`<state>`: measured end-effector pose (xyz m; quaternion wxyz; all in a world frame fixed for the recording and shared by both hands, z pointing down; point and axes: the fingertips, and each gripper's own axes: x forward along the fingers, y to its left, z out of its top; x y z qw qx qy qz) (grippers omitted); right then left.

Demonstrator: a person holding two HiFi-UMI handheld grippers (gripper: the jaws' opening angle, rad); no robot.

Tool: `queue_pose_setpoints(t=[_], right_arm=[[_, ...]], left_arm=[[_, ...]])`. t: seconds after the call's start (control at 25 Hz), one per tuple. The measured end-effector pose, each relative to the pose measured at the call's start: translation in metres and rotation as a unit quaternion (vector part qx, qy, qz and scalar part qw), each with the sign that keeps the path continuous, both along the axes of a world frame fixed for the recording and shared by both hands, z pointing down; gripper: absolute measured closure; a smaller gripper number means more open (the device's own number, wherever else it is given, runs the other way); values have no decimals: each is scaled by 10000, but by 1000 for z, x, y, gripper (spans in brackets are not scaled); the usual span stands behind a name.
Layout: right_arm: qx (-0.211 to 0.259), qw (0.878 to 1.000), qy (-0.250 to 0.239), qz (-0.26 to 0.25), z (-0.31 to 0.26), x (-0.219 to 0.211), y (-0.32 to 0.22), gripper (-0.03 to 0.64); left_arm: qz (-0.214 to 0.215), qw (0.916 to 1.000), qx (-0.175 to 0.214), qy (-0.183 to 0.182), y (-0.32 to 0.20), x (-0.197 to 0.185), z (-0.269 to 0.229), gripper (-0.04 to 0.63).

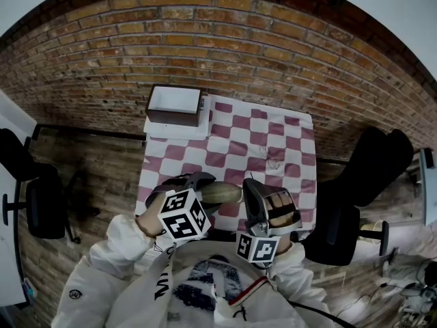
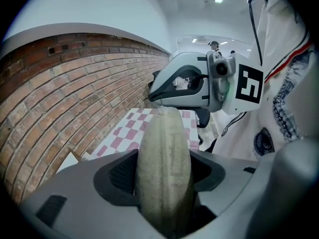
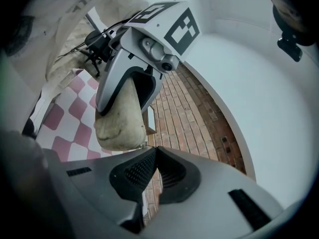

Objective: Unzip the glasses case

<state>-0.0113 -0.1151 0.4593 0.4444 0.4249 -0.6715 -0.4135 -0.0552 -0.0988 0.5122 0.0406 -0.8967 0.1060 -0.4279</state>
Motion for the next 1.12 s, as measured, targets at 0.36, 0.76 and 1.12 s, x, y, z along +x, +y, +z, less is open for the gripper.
queue_pose_setpoints(t=[0.36, 0.76, 1.12], right_arm=[[138, 9978, 638, -98, 11, -5, 0, 601], [172, 9956, 920, -65, 19, -10, -1, 603], [74, 9993, 358, -55, 22, -6, -3, 600]], left_arm=[[-6, 9990, -61, -438, -1, 3, 16, 311], [-92, 9967, -78, -802, -7, 4, 28, 311], [-162, 9975, 23, -683, -8, 4, 28, 311]])
